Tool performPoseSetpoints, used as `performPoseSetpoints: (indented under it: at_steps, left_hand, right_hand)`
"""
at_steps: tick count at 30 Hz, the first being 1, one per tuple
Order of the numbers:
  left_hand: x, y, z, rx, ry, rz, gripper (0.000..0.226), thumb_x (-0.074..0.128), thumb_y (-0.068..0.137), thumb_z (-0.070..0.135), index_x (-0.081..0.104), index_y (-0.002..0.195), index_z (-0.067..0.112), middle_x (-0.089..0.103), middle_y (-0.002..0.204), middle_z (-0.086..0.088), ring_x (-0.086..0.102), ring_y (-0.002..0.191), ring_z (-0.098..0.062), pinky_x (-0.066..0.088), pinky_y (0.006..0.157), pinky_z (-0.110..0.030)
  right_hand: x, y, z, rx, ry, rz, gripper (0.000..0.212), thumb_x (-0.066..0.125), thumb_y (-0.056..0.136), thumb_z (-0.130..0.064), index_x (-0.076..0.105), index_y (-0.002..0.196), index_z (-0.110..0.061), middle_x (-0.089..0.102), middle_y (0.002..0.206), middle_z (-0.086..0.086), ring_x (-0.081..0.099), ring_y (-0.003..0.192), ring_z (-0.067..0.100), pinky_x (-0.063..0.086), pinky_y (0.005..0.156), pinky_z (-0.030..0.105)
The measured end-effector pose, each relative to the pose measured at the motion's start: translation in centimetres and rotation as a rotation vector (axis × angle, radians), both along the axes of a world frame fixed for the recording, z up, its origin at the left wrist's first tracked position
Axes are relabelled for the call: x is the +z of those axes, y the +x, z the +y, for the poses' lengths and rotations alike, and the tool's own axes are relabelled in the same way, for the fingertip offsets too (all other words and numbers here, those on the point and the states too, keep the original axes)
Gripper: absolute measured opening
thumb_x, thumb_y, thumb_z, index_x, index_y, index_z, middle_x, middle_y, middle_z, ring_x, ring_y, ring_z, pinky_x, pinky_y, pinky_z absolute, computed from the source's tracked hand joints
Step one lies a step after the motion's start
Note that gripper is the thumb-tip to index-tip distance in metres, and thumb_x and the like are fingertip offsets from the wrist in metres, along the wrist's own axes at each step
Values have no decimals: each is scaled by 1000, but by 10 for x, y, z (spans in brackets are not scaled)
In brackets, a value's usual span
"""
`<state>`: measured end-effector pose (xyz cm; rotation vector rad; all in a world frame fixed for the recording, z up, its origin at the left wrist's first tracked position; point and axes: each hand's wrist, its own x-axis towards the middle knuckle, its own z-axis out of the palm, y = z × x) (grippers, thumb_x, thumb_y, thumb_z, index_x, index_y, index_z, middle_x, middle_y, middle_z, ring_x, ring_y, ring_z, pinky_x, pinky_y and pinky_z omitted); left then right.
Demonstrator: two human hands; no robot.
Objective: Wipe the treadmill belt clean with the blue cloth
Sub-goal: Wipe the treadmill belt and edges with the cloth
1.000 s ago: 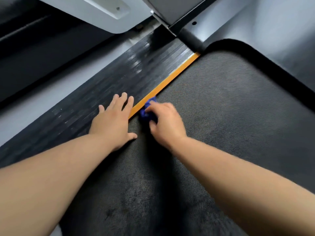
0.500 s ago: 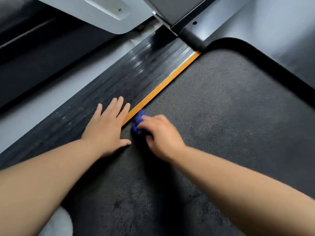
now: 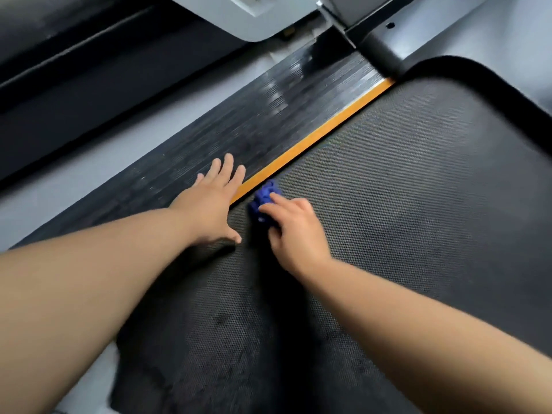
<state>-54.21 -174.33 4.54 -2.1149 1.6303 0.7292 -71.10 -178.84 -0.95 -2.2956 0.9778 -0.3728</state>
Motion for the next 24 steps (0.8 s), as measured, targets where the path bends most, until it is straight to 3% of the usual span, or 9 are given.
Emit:
performPoseSetpoints:
  at_steps: [2, 4, 7, 9, 14, 16, 19, 22, 24]
  left_hand:
    - [4, 5, -3, -22, 45, 4, 127, 77, 70, 49, -20, 147, 20, -34, 152, -4, -17, 144, -23, 14, 116, -41]
    - [5, 11, -5, -41, 62, 7, 124, 78, 74, 39, -21, 147, 25, -36, 150, 0, -15, 144, -20, 22, 113, -38]
    - [3, 14, -2, -19, 62, 4, 122, 78, 76, 27, -21, 146, 30, -37, 150, 6, -13, 145, -18, 33, 108, -37]
    - [-1, 14, 0, -18, 50, -1, 122, 78, 76, 26, -21, 146, 32, -37, 149, 7, -11, 145, -21, 37, 108, -40]
    - [9, 19, -7, -22, 88, 28, 115, 75, 79, 24, -16, 147, 33, -32, 152, 9, -10, 145, -14, 35, 108, -40]
    - [13, 24, -10, -35, 98, 36, 111, 72, 80, 16, -14, 148, 33, -30, 152, 8, -9, 145, -13, 35, 109, -42]
    - [11, 26, -8, -51, 80, 34, 105, 56, 79, -3, -15, 147, 36, -31, 152, 10, -9, 145, -12, 48, 94, -38]
    - [6, 23, -5, -64, 46, 18, 104, 51, 79, -5, -14, 147, 38, -30, 152, 14, -9, 145, -11, 47, 67, -26]
    - [2, 25, -3, -56, 30, 25, 102, 52, 80, -2, -14, 147, 39, -29, 152, 14, -8, 145, -11, 49, 74, -28]
  right_hand:
    - [0, -6, -6, 130, -33, -2, 38, 65, 67, -1, 71, 102, -15, 68, 114, 7, 57, 95, 31, 47, 88, 34]
    - [-4, -17, -45, 134, -112, -46, 36, 59, 64, 0, 71, 96, -13, 70, 104, 8, 63, 92, 31, 48, 85, 34]
    - [-6, -41, -104, -230, -146, -39, 37, 52, 69, -6, 70, 101, -10, 69, 108, 7, 64, 97, 30, 45, 90, 33]
    - [-10, -47, -113, -353, -177, 44, 36, 51, 72, -9, 68, 103, -10, 68, 111, 9, 62, 99, 32, 42, 92, 36]
    - [-8, -9, -25, -5, -112, 13, 30, 52, 68, -5, 67, 91, -16, 65, 97, 2, 60, 86, 31, 39, 79, 36]
    - [-9, 1, 20, 146, -56, -8, 33, 51, 70, -3, 69, 96, -14, 66, 101, 5, 57, 80, 34, 42, 78, 36]
    - [-5, -1, 9, 316, -115, -8, 36, 44, 73, -9, 70, 97, -16, 67, 101, 5, 57, 79, 33, 47, 75, 36]
    - [0, -30, -66, -12, -205, 4, 33, 44, 67, -5, 70, 86, -14, 69, 91, 6, 64, 85, 32, 49, 77, 39]
    - [6, -44, -99, -292, -167, 133, 29, 49, 71, -3, 69, 91, -9, 69, 98, 11, 62, 96, 34, 46, 86, 42]
